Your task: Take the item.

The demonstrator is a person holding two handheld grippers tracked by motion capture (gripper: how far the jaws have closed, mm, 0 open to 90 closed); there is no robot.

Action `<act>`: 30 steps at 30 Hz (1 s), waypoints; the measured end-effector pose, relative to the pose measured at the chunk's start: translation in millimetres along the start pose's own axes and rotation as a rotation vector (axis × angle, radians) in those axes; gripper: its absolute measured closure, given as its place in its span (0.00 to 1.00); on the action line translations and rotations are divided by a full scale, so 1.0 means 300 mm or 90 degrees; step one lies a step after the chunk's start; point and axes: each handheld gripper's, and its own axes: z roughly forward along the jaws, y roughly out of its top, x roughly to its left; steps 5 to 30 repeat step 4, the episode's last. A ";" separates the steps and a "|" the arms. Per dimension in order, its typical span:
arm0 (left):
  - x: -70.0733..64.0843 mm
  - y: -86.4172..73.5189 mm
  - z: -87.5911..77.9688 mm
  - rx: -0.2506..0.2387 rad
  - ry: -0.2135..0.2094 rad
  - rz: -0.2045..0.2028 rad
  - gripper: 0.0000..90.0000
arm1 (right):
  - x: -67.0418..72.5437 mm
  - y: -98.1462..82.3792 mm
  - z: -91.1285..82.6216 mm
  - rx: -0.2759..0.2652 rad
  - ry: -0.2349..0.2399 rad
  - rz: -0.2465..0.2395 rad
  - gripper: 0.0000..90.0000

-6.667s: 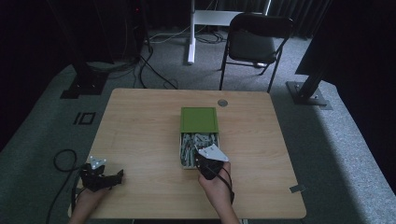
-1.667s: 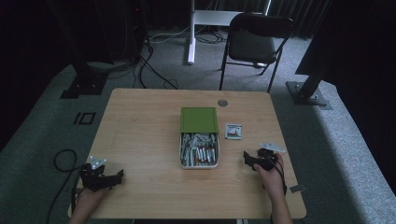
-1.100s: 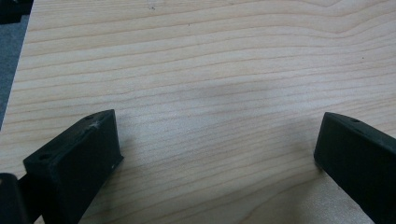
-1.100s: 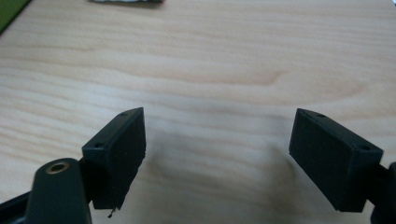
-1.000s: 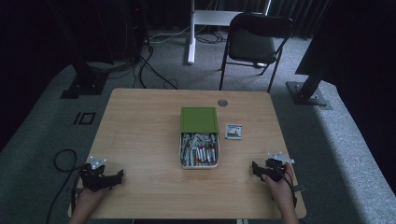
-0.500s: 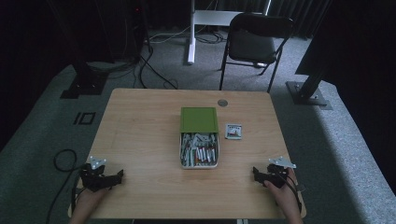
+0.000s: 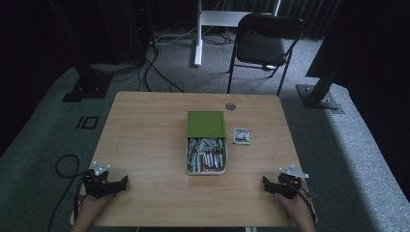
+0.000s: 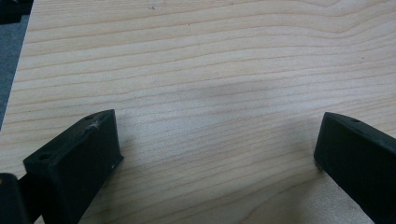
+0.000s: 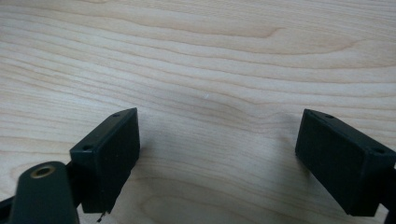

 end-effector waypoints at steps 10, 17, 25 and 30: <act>0.000 0.000 0.000 0.000 0.000 0.000 0.01 | 0.000 0.000 0.000 0.000 0.000 0.000 0.15; 0.000 0.000 0.000 0.000 0.000 0.000 0.01 | 0.000 0.000 0.000 0.000 0.000 0.000 0.15; 0.000 0.000 0.000 0.000 0.000 0.000 0.01 | 0.000 0.000 0.000 0.000 0.000 0.000 0.15; 0.000 0.000 0.000 0.000 0.000 0.000 0.01 | 0.000 0.000 0.000 0.000 0.000 0.000 0.15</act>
